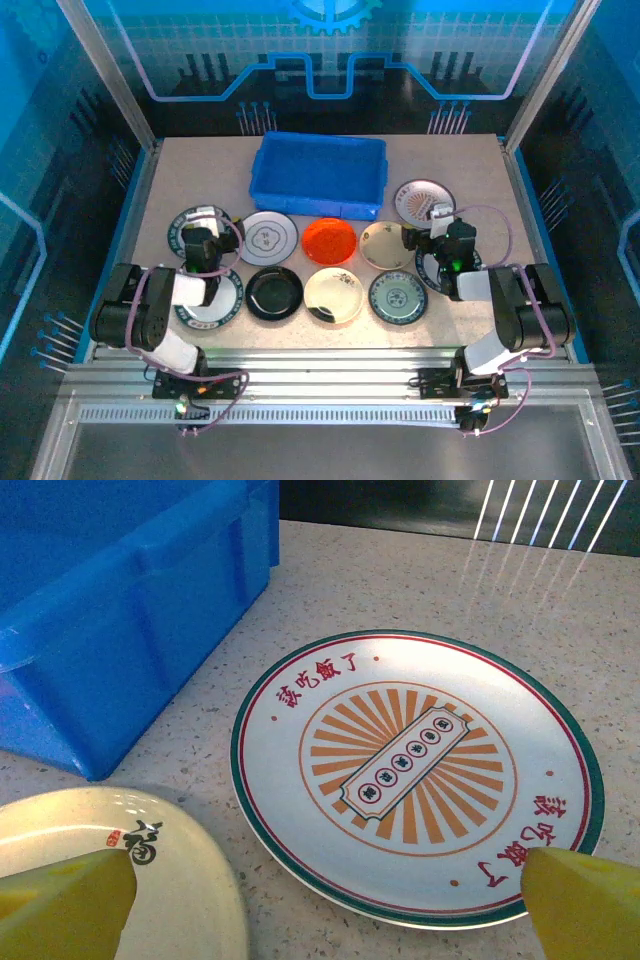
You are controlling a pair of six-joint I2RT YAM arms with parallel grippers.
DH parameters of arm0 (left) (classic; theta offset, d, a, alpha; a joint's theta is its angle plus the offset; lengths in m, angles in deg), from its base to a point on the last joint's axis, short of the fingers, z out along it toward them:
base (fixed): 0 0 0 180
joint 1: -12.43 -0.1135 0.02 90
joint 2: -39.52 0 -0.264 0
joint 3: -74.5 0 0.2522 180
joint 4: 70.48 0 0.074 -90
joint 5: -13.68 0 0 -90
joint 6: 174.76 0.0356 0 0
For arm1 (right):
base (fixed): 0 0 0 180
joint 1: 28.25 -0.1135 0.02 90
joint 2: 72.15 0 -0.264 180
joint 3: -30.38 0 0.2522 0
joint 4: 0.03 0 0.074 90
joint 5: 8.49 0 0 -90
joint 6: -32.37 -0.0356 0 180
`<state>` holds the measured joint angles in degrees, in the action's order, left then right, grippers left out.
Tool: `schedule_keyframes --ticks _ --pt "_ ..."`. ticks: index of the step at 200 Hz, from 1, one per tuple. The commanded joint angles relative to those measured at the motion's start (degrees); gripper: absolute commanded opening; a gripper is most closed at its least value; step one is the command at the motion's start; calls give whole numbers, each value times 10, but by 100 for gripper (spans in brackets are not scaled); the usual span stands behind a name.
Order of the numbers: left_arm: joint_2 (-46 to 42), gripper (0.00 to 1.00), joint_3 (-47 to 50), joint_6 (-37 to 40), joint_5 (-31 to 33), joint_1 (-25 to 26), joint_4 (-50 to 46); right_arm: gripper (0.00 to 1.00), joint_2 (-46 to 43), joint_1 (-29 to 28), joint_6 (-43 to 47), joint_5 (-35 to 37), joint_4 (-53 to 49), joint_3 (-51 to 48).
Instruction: Place the plates into the plastic bin on the countertop
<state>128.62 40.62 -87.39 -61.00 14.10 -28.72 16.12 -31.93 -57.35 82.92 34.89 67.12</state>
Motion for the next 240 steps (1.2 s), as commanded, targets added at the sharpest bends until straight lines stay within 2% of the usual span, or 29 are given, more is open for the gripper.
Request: schedule_keyframes --ticks 1,131,137,144,152,161,182,190,203,221,240 --pt "-1 99 -7 8 -7 0 -1 100 -1 6 5 2 12 2" --pt "-1 99 -7 9 -8 0 -1 100 -2 6 5 1 10 3" --pt "0 99 -7 9 -6 0 -2 100 -2 4 6 9 13 3" --pt "-1 99 -6 12 -2 2 2 100 -8 -7 2 50 2 6" --pt "-15 99 -7 17 25 13 -10 100 -31 -16 3 79 -15 8" --pt "-43 99 -13 30 26 24 -42 100 -66 -26 11 93 -55 14" --pt "-128 99 -38 49 88 58 -146 100 -132 -50 11 170 -129 36" --pt "-160 99 -38 32 95 58 -162 100 -159 -57 -14 209 -165 50" --pt "-215 99 -48 -19 119 57 -218 100 -187 -58 -44 219 -253 88" --pt "-265 99 -123 -120 154 53 -410 100 -198 -53 -94 237 -384 159" --pt "-263 99 -233 -186 109 49 -598 100 -201 -41 -139 228 -475 218"
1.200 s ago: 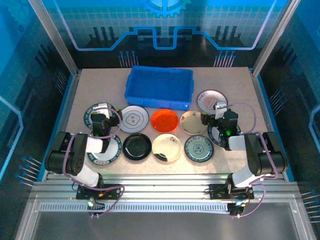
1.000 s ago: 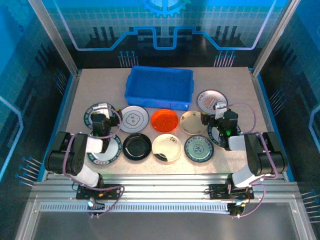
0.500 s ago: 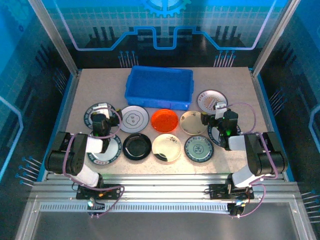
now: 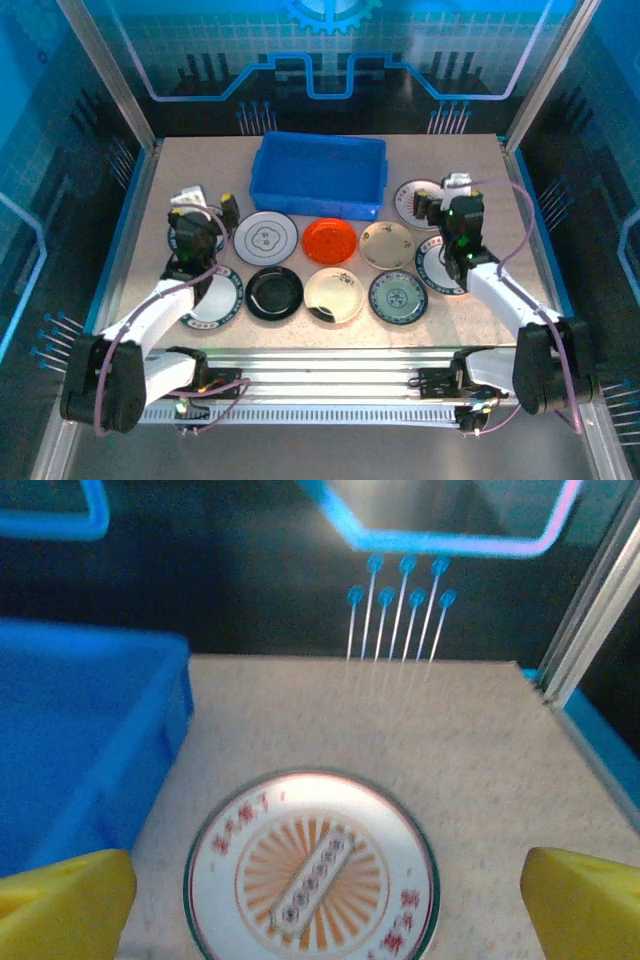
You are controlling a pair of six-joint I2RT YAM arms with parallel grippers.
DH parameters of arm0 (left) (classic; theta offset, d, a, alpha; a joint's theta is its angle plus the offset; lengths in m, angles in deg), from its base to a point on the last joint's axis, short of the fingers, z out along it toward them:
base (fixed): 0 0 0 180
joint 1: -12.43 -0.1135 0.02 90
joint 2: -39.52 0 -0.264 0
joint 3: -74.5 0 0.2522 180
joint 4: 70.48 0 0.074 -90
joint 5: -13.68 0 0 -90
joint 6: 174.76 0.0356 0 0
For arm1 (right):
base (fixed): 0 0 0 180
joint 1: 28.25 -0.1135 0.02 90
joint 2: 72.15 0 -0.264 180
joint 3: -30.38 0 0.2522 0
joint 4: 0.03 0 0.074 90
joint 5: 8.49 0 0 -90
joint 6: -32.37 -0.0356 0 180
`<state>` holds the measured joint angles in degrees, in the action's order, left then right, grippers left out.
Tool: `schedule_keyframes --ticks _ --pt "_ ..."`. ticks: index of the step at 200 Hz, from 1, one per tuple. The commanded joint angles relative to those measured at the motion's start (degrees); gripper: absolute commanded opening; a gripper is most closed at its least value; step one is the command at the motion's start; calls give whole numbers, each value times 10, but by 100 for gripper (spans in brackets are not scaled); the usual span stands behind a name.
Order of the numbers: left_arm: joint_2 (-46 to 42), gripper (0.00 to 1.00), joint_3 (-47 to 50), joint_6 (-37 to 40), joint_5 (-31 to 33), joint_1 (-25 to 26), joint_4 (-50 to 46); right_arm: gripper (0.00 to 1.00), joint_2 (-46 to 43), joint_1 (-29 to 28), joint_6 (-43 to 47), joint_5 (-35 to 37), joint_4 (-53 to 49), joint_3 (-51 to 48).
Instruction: Place the plates into the plastic bin on the countertop
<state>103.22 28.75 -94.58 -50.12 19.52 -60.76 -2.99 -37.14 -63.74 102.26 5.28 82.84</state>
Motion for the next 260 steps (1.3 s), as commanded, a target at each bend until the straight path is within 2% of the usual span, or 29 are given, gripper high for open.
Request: schedule_keyframes --ticks 1,7,14,31,54,63,86,95,112,134,191,218,260 --pt "-7 99 -119 -115 -4 -5 -286 100 -10 12 -78 35 -182 64" --pt "-4 99 -147 -121 -35 -5 -319 100 -6 22 -94 27 -204 79" --pt "-2 99 -165 -130 -76 -4 -338 100 5 42 -113 -13 -233 102" --pt "-9 99 -184 -148 -202 -3 -335 100 43 83 -150 -82 -289 163" --pt "-2 99 -216 -179 -308 -1 -345 98 98 122 -180 -160 -323 205" --pt "9 99 -236 -183 -343 -1 -358 93 113 131 -192 -188 -326 213" --pt "26 99 -276 -186 -404 1 -386 83 142 149 -212 -209 -332 216" --pt "32 99 -288 -191 -425 1 -390 70 157 163 -228 -225 -330 214" --pt "38 98 -293 -203 -461 2 -376 59 178 185 -254 -264 -296 195" --pt "50 95 -295 -215 -484 9 -359 51 216 203 -266 -284 -284 193" --pt "96 93 -299 -216 -485 47 -327 49 284 223 -268 -283 -290 207" --pt "119 93 -303 -219 -484 61 -311 42 309 233 -274 -306 -278 208" --pt "146 93 -301 -224 -480 77 -288 37 344 238 -280 -327 -271 224"
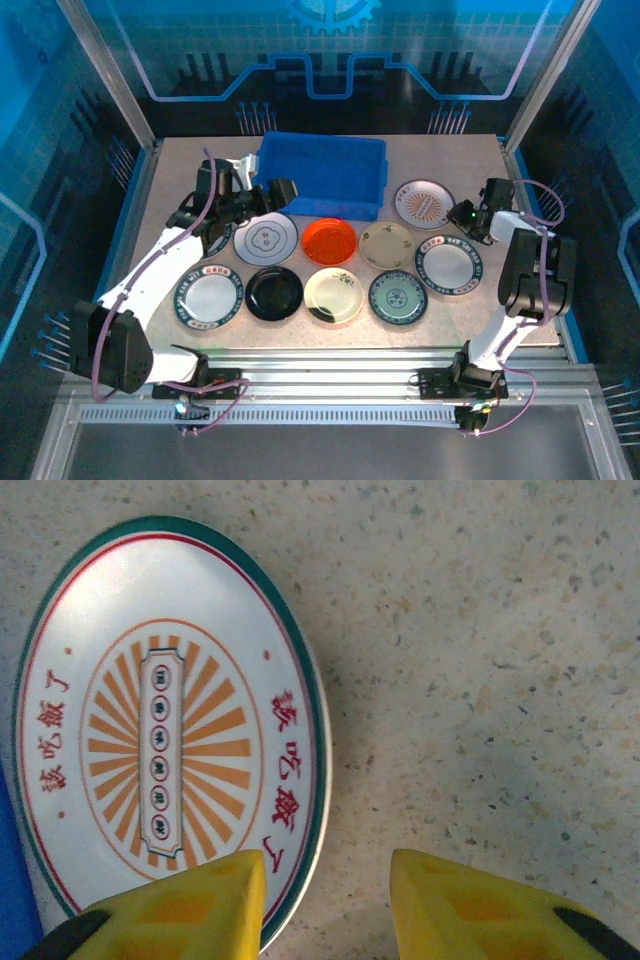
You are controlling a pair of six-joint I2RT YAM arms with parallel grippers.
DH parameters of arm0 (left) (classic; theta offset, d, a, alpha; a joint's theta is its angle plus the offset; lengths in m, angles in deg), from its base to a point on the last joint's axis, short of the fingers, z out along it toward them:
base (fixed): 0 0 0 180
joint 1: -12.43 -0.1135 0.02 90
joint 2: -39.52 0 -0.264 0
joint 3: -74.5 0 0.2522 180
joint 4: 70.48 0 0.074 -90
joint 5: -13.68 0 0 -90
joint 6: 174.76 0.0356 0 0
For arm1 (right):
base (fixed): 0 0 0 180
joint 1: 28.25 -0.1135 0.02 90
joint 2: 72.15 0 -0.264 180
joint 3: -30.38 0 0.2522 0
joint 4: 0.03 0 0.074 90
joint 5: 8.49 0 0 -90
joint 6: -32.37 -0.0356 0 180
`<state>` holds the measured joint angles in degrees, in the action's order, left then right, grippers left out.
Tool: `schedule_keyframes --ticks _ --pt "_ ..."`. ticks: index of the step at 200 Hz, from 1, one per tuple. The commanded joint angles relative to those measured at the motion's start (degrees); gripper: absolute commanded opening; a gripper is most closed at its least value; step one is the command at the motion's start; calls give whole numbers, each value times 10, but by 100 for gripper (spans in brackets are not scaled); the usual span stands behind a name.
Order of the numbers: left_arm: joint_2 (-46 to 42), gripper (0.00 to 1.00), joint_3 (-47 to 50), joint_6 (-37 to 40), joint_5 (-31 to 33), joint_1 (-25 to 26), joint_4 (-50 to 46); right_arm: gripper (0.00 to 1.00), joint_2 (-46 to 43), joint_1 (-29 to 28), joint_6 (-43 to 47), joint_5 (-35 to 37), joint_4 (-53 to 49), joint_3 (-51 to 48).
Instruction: Place the plates into the plastic bin on the countertop
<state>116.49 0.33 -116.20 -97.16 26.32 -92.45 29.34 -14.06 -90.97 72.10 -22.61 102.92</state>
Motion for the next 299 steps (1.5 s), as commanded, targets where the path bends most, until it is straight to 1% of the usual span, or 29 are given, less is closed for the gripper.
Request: schedule_keyframes --ticks 1,75,89,101,142,159,169,183,186,192,210,234,261,299 --pt "14 93 -17 -9 -9 10 30 37 22 7 -8 -26 7 24" --pt "29 93 -10 -6 -5 15 37 36 75 7 -18 -53 7 55" --pt "31 93 -8 -6 -4 15 39 36 77 7 -23 -58 20 51" --pt "32 93 -5 -7 -5 16 43 33 82 7 -26 -64 24 53" --pt "40 93 2 -10 -1 18 51 30 104 4 -35 -78 28 68" --pt "43 92 2 -11 0 18 52 26 109 4 -40 -81 33 69" --pt "43 92 3 -11 1 18 53 19 110 5 -43 -81 40 64" --pt "45 92 2 -10 0 18 53 17 107 6 -46 -79 49 57" --pt "46 92 2 -10 0 18 52 13 106 6 -47 -80 53 56" --pt "46 92 3 -9 0 18 53 9 105 7 -48 -80 55 53" --pt "49 92 0 -9 -2 20 51 0 94 8 -50 -79 63 44" --pt "50 92 -9 -3 1 26 39 0 67 10 -47 -70 65 36" --pt "42 91 -18 7 19 39 18 0 22 13 -45 -53 53 33" --pt "15 91 -9 12 33 47 -3 0 -73 11 -56 -7 30 18"
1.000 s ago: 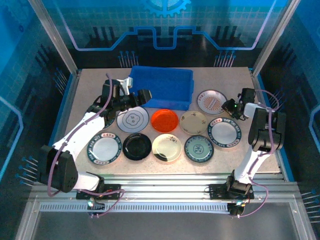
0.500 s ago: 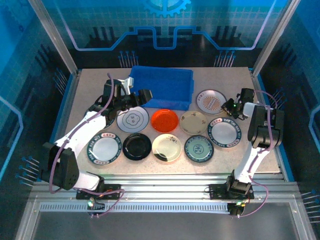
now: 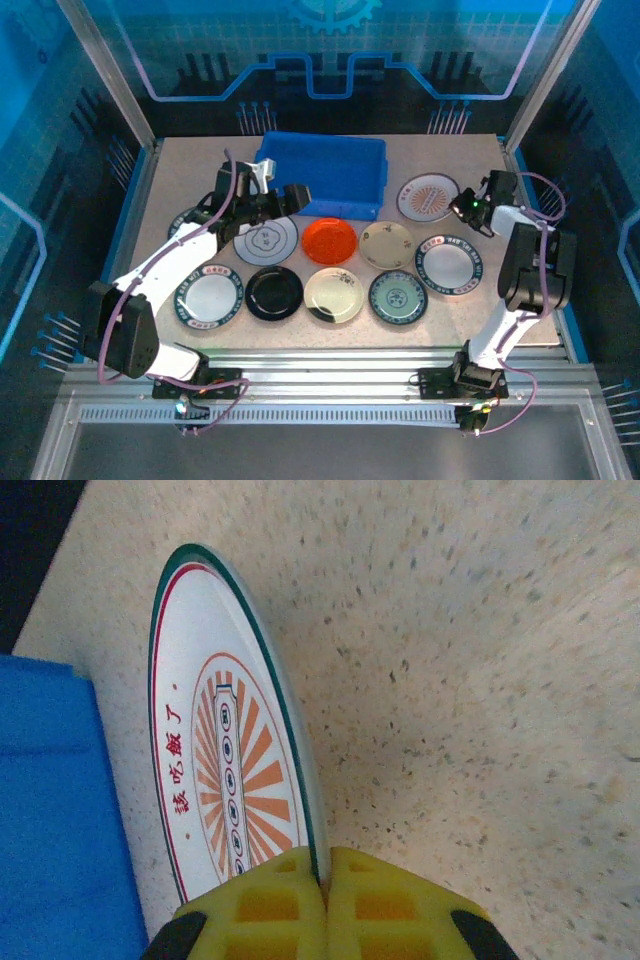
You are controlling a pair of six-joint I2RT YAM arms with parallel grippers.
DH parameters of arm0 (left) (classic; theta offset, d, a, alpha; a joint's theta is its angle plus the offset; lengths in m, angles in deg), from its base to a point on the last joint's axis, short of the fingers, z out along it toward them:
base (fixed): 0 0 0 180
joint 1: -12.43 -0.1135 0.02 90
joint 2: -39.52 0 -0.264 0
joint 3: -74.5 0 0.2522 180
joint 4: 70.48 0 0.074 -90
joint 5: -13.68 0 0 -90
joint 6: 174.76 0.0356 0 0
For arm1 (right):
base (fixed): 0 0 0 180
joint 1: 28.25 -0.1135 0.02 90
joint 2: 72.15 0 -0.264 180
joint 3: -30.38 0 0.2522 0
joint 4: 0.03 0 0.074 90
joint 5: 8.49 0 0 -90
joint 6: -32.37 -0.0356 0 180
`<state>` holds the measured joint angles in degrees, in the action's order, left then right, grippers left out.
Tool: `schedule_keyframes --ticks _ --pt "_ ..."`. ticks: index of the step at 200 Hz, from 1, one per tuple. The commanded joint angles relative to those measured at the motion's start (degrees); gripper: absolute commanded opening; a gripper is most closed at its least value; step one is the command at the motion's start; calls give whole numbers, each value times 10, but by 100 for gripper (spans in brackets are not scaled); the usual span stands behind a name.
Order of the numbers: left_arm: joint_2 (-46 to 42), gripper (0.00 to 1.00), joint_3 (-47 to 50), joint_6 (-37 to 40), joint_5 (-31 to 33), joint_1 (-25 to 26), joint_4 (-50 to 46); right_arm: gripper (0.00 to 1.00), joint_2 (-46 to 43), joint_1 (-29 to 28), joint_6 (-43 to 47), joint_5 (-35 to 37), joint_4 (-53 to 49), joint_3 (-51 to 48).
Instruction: Place the plates into the plastic bin on the countertop
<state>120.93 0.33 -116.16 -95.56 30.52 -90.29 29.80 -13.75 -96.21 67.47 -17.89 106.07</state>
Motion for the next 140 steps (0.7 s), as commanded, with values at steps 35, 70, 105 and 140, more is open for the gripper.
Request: schedule_keyframes --ticks 35,70,105,140 --pt "-39 91 -2 18 14 5 -28 0 -177 4 -1 75 -46 -36" --pt "-24 91 -13 19 0 7 -23 0 -267 -27 0 86 -79 -57" --pt "-6 91 -17 2 -22 13 12 0 -304 -62 -16 -2 -100 -50" --pt "27 87 -37 -10 -34 20 22 0 -287 -131 -25 -95 -117 -22"
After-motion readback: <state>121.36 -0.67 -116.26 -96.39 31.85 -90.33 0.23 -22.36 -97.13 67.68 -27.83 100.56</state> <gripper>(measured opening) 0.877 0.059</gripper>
